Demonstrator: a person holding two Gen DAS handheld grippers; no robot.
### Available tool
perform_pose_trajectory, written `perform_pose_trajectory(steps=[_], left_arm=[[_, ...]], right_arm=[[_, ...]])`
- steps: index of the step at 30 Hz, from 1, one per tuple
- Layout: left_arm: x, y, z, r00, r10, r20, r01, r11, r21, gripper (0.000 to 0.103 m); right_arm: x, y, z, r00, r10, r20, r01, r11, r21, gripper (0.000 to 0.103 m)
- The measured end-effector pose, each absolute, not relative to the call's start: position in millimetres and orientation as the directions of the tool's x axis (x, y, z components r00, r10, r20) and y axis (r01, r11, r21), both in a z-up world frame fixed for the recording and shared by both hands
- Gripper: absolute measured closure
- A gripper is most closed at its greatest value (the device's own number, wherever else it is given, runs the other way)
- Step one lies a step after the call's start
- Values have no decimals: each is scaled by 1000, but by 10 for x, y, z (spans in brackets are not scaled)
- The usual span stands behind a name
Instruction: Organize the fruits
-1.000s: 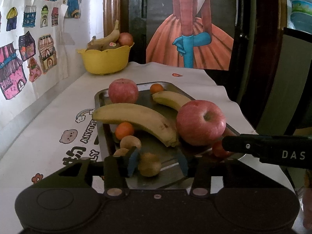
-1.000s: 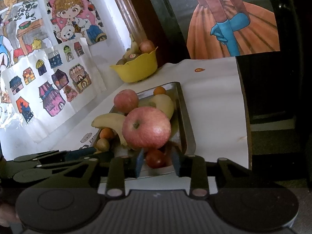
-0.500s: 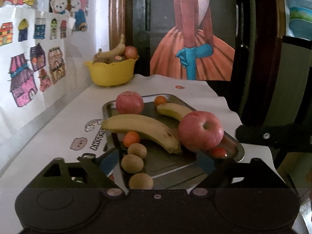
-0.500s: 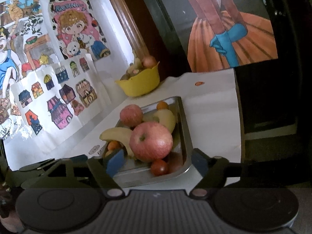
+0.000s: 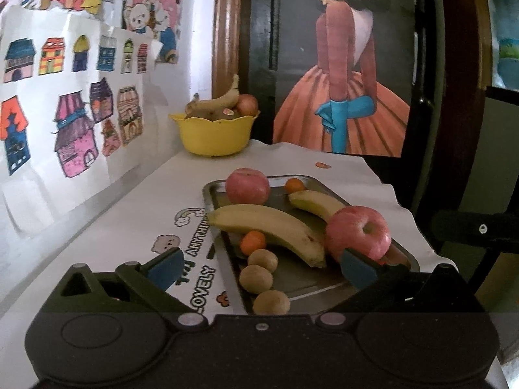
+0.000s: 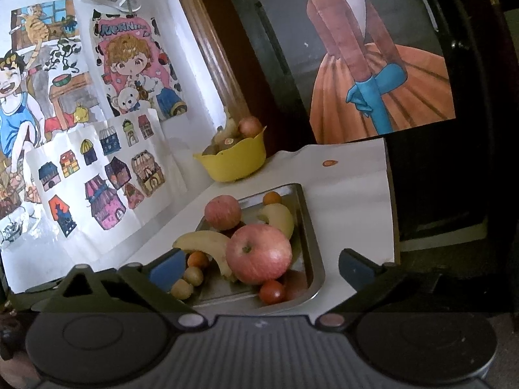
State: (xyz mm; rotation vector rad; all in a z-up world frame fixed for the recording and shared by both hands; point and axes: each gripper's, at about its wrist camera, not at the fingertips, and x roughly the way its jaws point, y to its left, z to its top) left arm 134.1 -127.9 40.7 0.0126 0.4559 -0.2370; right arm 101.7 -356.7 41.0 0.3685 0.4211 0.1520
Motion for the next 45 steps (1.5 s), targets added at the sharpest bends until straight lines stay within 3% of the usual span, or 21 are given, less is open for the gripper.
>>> perform_pose_trajectory(steps=[27, 45], left_arm=[[654, -246, 320, 920, -120, -374, 66, 986, -153, 1], [180, -48, 89, 930, -118, -349, 74, 988, -138, 1]], right_arm=[[373, -2792, 449, 922, -41, -385, 137, 964, 227, 0], [-214, -2404, 336, 940, -154, -304, 204, 969, 141, 0]])
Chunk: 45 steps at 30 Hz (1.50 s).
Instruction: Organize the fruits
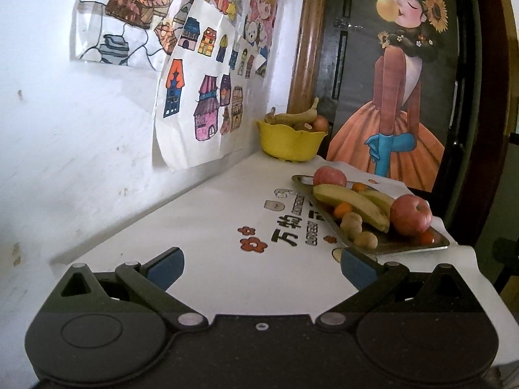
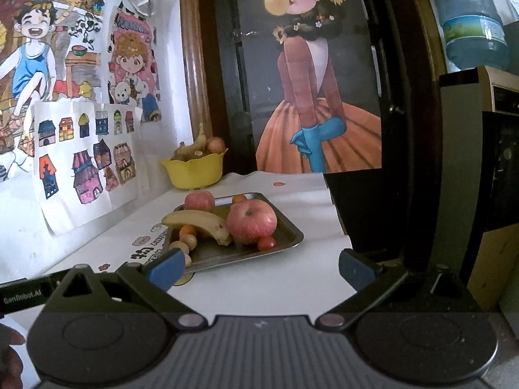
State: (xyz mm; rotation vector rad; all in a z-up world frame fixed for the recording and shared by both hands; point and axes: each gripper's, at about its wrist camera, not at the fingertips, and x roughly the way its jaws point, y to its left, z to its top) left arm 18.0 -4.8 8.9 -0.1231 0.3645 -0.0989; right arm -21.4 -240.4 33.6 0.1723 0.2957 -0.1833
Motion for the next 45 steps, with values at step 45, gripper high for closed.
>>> perform_pose_trajectory(steps=[45], left_arm=[[-41, 0, -108, 934, -83, -348, 59, 995, -81, 1]], right_arm=[[-278, -2130, -3, 939, -95, -330, 144, 981, 128, 0]])
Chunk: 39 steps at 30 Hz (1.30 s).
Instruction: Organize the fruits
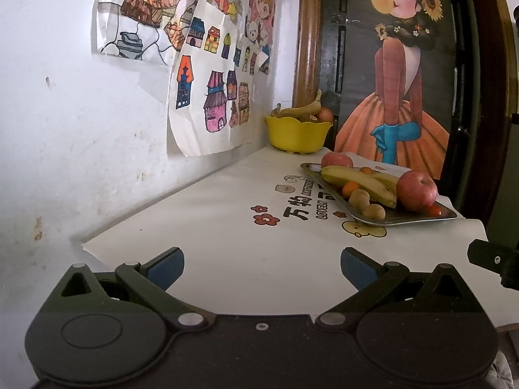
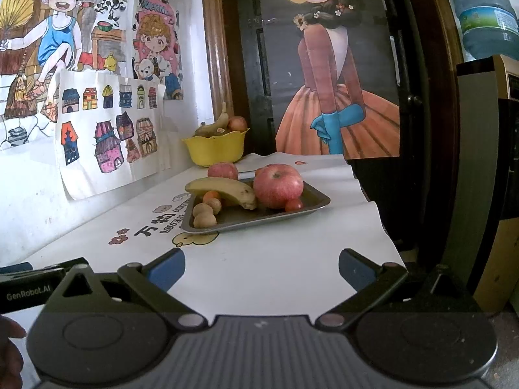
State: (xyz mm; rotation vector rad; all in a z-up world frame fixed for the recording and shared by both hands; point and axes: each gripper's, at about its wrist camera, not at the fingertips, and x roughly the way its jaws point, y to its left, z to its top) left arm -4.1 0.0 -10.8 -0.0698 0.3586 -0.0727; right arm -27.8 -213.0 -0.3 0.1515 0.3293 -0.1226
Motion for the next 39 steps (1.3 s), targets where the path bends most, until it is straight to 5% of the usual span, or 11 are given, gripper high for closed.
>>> perform_pose_trajectory(steps=[39], left_arm=[[-98, -20, -77, 938, -93, -334, 69, 994, -81, 1]], right_arm=[[-323, -2097, -13, 936, -100, -338, 151, 980, 130, 0]])
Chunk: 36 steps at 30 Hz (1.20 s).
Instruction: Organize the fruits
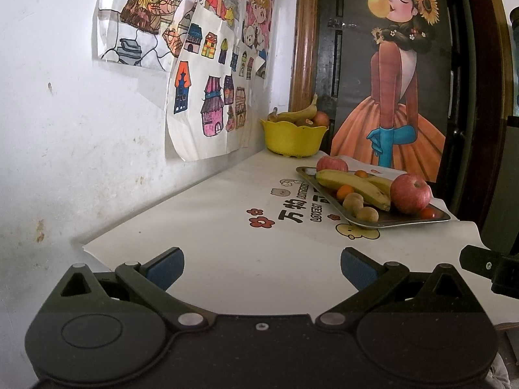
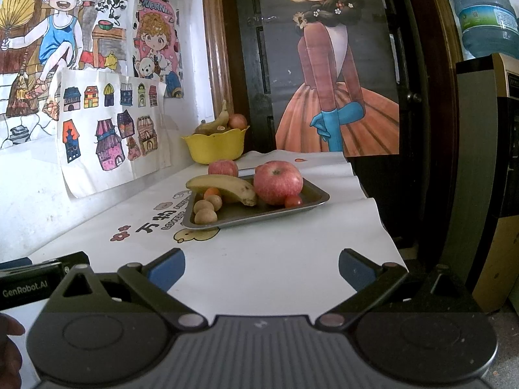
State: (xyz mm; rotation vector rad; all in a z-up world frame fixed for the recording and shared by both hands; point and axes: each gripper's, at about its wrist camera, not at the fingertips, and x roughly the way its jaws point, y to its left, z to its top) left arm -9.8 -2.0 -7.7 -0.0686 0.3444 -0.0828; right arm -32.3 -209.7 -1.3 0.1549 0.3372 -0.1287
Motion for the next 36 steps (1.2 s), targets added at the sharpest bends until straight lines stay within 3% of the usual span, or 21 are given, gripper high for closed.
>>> perform_pose_trajectory(steps=[36], left_arm=[[-98, -36, -98, 930, -101, -354, 67, 992, -106, 1]], right_arm=[[-333, -2073, -22, 933, -99, -345, 152, 980, 130, 0]])
